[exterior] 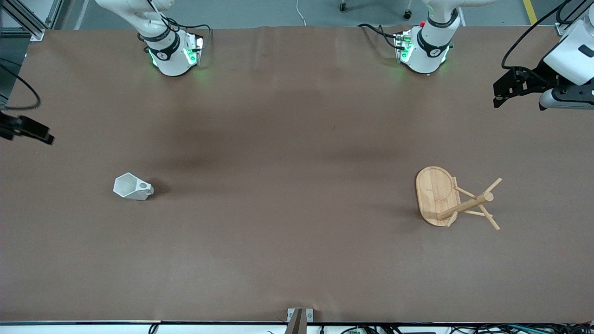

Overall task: Hang cup on rack
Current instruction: 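Grasp the white cup lying on the table with the right gripper, then lift the white cup with the right gripper toward the table middle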

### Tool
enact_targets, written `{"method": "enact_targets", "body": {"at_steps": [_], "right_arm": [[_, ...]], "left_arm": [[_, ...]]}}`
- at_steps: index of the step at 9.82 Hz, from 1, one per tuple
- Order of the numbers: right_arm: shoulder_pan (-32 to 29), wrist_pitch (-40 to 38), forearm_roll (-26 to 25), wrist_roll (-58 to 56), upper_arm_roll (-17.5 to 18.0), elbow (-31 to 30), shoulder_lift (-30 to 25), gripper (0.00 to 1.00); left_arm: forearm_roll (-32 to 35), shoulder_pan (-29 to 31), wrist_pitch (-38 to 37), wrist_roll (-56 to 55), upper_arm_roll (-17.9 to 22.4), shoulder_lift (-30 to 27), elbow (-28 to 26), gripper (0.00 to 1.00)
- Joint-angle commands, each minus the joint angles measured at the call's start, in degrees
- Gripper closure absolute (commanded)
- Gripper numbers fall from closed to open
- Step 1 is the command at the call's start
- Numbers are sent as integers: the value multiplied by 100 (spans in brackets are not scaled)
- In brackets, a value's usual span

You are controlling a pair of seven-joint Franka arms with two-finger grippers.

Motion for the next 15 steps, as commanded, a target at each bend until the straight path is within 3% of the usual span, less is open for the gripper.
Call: {"method": "enact_targets", "body": {"at_steps": [1,4,6,8,11,13,14,15], "right_arm": [[-2,1087,-22,-70,-17,-1019,189,0],[-28,3134,-22,-62,-17,-2259,681,0],[-81,4086,-22,-62,-17,-2630,1042,0],[-107,4606,-22,-53,-17,-2772,1289,0],[-169,4722,40,-35,1,-2737,1535,4],[-151,4731,40,-35,1,-2641,1650,28],[-143,4722,40,-27,9,-2605,1676,46],[-143,4722,40,-44,10,-2596,1703,71]], "left_arm": [[-1,13,-71,113,-5,117,-16,0],[-1,13,-106,122,-14,117,-25,0],[-1,13,-106,122,-5,117,-16,0],[-1,13,-106,122,-5,117,-16,0],[-1,13,-115,122,-5,117,-16,0],[-10,13,-115,122,-5,117,-24,0],[-1,13,-115,122,-5,117,-25,0],[-10,22,-115,113,-5,117,-25,0]]}}
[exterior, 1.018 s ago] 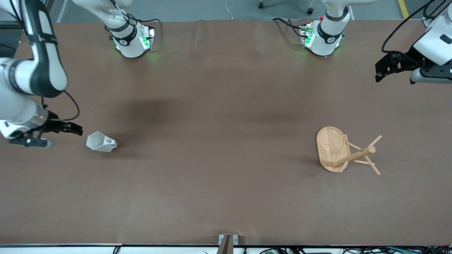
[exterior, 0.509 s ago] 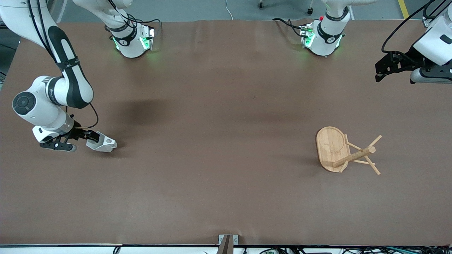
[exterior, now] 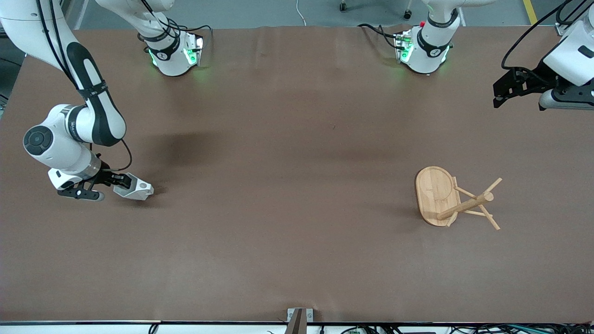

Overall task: Hang cup on rack
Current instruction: 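Lift the white cup with the right gripper toward the table middle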

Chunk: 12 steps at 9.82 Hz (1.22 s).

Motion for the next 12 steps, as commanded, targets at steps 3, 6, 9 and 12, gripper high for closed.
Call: {"method": "enact_targets", "body": {"at_steps": [3,6,9,12], "right_arm": [[-33,62,47,-62,57,70,81,100],[37,-566,47,-54,206,620,-67,100],[108,-2394,980,-53,749,1755,-445,100],[134,-3354,2888,-71,1259,2293,-745,100]], "left_arm": [[-1,21,-101,121,-5,116,-21,0],[-1,21,-101,121,-5,116,-21,0],[-1,21,-101,121,-5,125,-12,0],[-9,12,-101,121,-5,134,-12,0]]}}
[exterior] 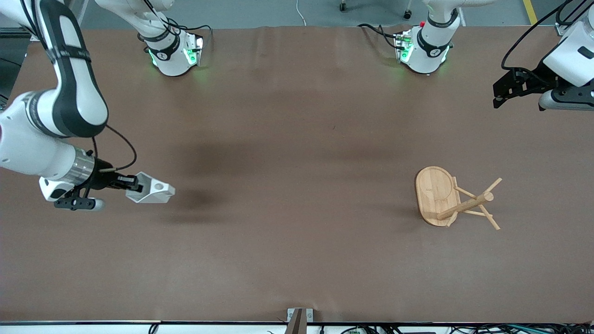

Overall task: Hang cup on rack
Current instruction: 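Lift the white cup with the right gripper toward the table middle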

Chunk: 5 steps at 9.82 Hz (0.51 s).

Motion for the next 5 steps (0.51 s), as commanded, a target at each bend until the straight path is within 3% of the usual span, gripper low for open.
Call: {"method": "enact_targets", "body": {"at_steps": [1,3,5], "right_arm": [[-58,-320,1315,-217,413,73,-242,100],[-50,-381,2292,-262,992,12,-287,100],[73,-355,3259,-655,1258,-137,-296,100]], "left_arm": [[-10,10,-100,112,-14,122,-12,0],[-192,-34,-100,121,-23,122,-21,0],[-727,-244,-74,112,-180,296,-4,0]]}}
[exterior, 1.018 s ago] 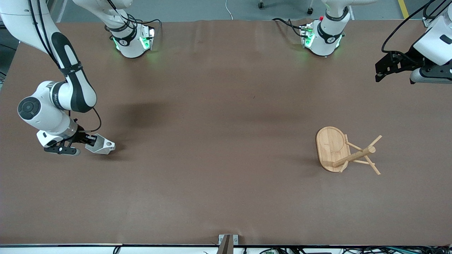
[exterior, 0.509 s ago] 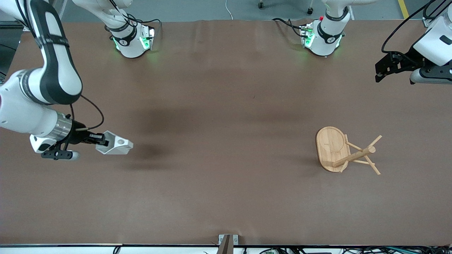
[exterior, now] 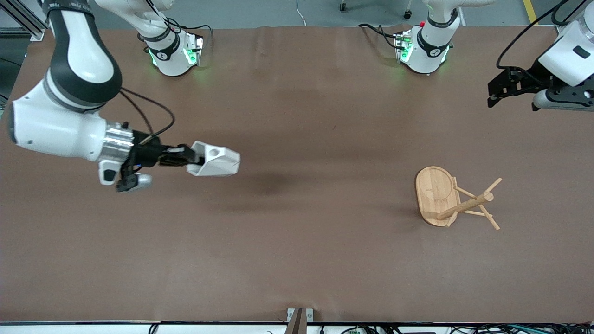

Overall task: Hang cup on rack
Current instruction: 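Lift the white cup with the right gripper toward the table middle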

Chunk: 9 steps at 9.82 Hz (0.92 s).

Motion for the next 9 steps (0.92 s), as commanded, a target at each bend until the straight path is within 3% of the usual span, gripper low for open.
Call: {"method": "enact_targets", "body": {"at_steps": [1,5,9], "right_arm": [[130,-6,1055,-584,121,-384,-115,100],[640,3,2848,-1569,182,-1157,-194,100],[939,20,3545,-1615,200,-1256,-186,100]], "left_arm": [[-510,-298,-9,74,-256,352,7,0],[-503,-1448,1122,66,-933,572,7,0],[-337,-2653,2116,748,-951,887,25,0]]}}
